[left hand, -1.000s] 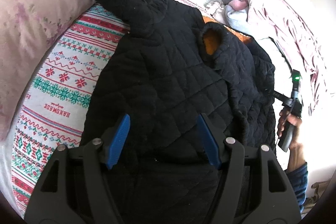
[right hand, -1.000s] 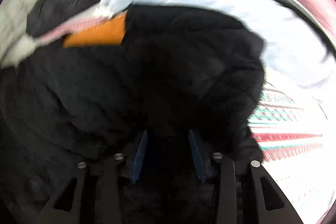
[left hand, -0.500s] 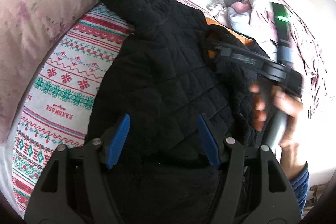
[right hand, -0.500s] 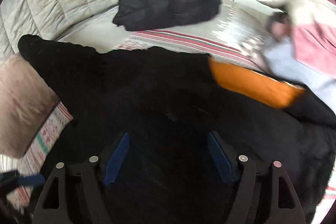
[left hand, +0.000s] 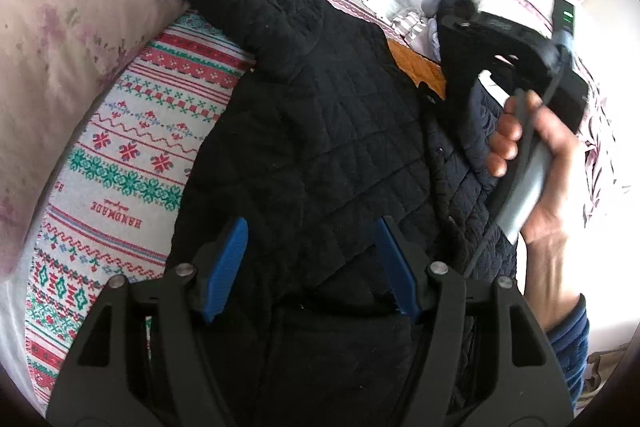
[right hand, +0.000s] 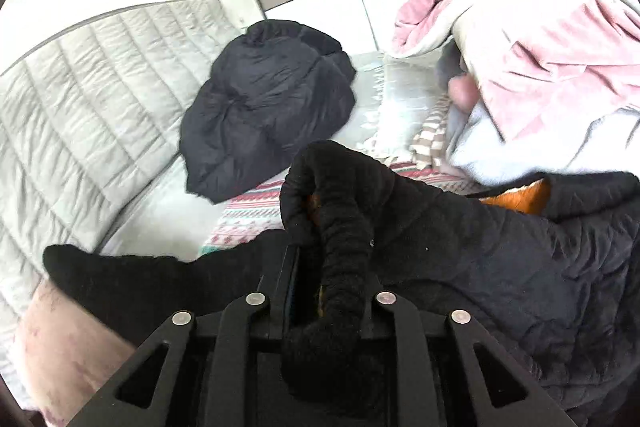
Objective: Fold large clothes
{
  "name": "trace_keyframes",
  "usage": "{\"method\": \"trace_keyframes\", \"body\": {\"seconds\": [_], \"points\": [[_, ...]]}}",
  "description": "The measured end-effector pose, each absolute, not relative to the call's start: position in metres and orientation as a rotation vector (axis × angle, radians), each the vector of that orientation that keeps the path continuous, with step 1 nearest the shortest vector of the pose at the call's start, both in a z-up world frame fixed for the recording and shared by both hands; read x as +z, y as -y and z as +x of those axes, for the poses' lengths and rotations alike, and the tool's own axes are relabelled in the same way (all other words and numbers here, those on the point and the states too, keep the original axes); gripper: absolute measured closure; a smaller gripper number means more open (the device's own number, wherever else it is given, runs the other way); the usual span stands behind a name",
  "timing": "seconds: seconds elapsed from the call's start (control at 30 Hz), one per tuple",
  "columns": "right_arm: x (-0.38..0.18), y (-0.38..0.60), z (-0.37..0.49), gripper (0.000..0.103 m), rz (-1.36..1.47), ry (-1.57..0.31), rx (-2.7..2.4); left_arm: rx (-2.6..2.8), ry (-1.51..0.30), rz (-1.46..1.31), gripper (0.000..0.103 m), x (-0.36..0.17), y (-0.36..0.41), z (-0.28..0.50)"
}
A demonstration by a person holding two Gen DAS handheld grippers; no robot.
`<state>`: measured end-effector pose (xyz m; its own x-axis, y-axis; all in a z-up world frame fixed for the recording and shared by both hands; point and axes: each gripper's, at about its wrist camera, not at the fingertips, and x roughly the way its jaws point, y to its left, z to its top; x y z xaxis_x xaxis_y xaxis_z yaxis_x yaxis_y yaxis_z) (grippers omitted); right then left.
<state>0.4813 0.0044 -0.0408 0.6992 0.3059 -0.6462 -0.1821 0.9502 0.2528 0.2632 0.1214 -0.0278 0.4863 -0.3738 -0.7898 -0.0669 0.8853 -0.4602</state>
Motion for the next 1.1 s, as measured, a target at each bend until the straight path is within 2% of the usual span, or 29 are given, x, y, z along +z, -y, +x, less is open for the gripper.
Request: {"method": "trace_keyframes", "body": {"seconds": [0.07,0.13,0.17,0.23,0.27,0.3,0.5,0.7,0.73,0.8,0.87,0.9,0.93,0.97,1.1], "points": [[-0.058,-0.014,0.484,0.074,0.079,-0.849,0.287,-0.190,-1.058,-0.468,0.036,-0.029,-0.121,0.264],[-0.090,-0.030,0.484,0.065,-0.010,-0.953,0.296,-0.187,-1.058,-0.471,0.036,-0.029,-0.122,0.264],[-0.110,-0.040,0.480,0.058,-0.051,-0.971,0.292,-0.184,-1.058,-0.472,0.036,-0.029,-0.123,0.265],[-0.111,-0.056,0.461,0.044,-0.139,-0.875,0.290,-0.182,-1.060,-0.474,0.036,-0.030,-0.124,0.266],[-0.109,-0.063,0.457,0.030,-0.161,-0.877,0.322,-0.183,-1.061,-0.475,0.036,-0.030,-0.124,0.266],[-0.100,-0.063,0.455,0.024,-0.166,-0.890,0.350,-0.184,-1.062,-0.476,0.036,-0.030,-0.124,0.266],[-0.038,-0.021,0.433,0.023,-0.030,-0.818,0.477,-0.192,-1.061,-0.474,0.036,-0.029,-0.125,0.266],[-0.022,0.118,0.417,0.025,0.019,-0.827,0.256,-0.200,-1.056,-0.483,0.036,-0.027,-0.126,0.262],[-0.025,0.150,0.413,0.027,0.053,-0.826,0.196,-0.202,-1.053,-0.481,0.036,-0.026,-0.125,0.262],[-0.030,0.203,0.405,0.041,0.116,-0.836,0.109,-0.206,-1.053,-0.476,0.036,-0.026,-0.123,0.261],[-0.052,0.241,0.403,0.042,0.168,-0.867,0.043,-0.207,-1.059,-0.468,0.036,-0.026,-0.119,0.261],[-0.075,0.253,0.405,0.047,0.169,-0.918,0.030,-0.206,-1.062,-0.463,0.036,-0.027,-0.117,0.262],[-0.096,0.258,0.407,0.048,0.144,-0.976,0.037,-0.204,-1.066,-0.457,0.036,-0.029,-0.116,0.262],[-0.110,0.256,0.401,0.048,0.084,-0.920,0.067,-0.202,-1.069,-0.453,0.036,-0.030,-0.114,0.262],[-0.106,0.250,0.408,0.048,0.107,-0.935,-0.010,-0.186,-1.078,-0.470,0.036,-0.033,-0.117,0.261]]}}
